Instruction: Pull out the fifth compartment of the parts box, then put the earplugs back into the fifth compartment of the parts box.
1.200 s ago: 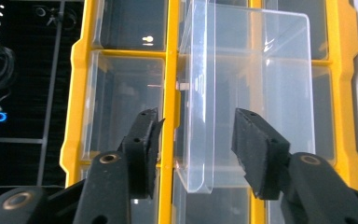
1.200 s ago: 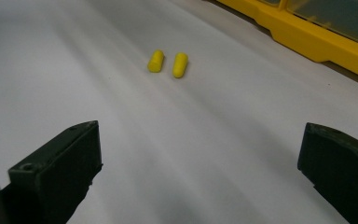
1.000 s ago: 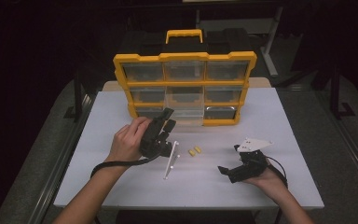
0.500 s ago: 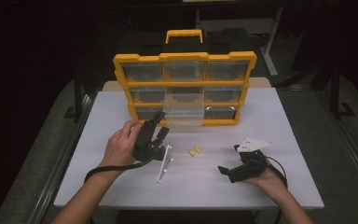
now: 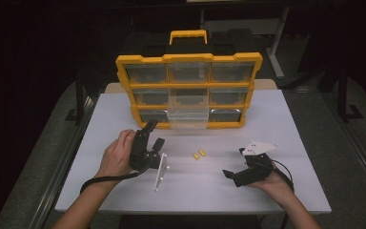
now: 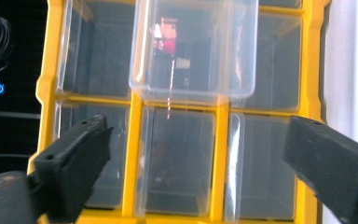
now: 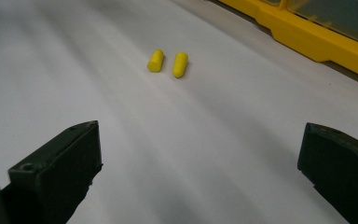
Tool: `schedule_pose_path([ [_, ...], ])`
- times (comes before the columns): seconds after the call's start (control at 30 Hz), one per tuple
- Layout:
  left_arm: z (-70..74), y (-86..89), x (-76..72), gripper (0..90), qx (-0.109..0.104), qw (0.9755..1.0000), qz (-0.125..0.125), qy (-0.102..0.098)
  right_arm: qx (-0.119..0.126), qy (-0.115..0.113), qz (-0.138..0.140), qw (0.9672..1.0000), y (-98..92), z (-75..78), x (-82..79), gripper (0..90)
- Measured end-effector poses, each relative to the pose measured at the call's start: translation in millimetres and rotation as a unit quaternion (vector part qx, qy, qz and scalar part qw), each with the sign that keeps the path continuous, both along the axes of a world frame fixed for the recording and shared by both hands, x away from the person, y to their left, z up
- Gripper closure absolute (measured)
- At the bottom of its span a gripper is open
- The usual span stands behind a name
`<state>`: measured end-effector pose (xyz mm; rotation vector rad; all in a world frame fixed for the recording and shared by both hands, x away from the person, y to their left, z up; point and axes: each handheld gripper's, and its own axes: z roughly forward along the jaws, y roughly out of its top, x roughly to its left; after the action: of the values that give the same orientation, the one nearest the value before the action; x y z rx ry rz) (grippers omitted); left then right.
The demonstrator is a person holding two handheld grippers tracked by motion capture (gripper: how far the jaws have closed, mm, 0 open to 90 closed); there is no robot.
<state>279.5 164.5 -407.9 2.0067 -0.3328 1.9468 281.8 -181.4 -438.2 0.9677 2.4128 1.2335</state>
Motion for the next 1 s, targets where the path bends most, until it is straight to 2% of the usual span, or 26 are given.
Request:
schedule_pose_path([
  [0.07,-3.7,2.7,-0.3,0.2,-0.001,1.0000,0.004,-0.004,0.001,0.000,0.000,1.0000,-0.2,0.0,0.1,0.0],
  [0.23,-11.7,8.2,-1.4,0.0,0.005,0.9999,0.013,0.001,0.001,0.000,0.001,1.0000,0.0,-0.1,0.3,0.0],
  [0.57,-37.8,20.5,-2.5,0.0,0.020,0.9993,0.028,0.012,-0.001,-0.001,0.002,1.0000,0.8,0.1,-0.2,0.0],
  [0.67,-41.4,20.9,-0.1,0.0,0.029,0.9991,0.029,0.014,0.000,-0.001,0.002,1.0000,1.2,0.3,-0.6,0.0],
  [1.0,-43.1,20.0,-0.1,0.0,0.029,0.9989,0.028,0.022,0.000,-0.002,0.004,1.0000,1.2,0.6,-0.9,0.0],
])
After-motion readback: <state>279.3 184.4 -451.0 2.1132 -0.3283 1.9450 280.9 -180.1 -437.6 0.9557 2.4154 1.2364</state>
